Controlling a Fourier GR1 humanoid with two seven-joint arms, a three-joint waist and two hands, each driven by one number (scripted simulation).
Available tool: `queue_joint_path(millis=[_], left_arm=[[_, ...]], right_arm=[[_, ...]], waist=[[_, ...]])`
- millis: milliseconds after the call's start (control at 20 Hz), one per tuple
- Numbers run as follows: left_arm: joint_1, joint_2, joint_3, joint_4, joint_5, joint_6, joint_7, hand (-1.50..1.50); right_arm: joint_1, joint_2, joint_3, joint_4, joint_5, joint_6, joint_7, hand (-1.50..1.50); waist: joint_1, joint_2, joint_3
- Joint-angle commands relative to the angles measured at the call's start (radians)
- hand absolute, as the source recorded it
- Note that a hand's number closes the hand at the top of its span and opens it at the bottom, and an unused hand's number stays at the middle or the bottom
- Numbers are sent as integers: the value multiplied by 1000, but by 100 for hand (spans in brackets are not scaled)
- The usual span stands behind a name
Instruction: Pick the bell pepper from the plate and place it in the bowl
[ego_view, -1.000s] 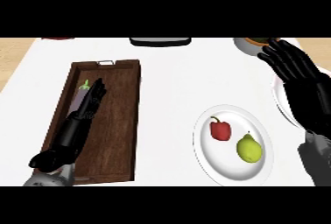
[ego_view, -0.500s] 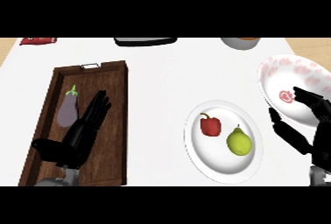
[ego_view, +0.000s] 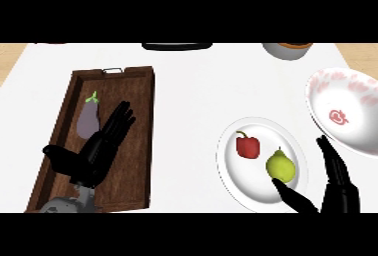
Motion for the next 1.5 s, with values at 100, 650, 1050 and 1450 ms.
queue_joint_path(millis=[100,650,1050,1450], left_arm=[[-3,-6,-2,-3,7,-8,1,0],[-77,-22,1,47,12,-24,26,0],[-60,-39,-4,86,-3,-41,-6,0],[-72,-32,20,16,7,-24,69,0]], right_arm=[[75,64,19,-49,304,110,334,-150],[-179,298,168,-214,606,723,1038,-150],[-380,302,134,-125,500,903,1261,-150],[-379,302,119,16,439,829,1236,-150]], waist=[[23,4,-4],[50,3,7],[47,3,10],[48,1,12]])
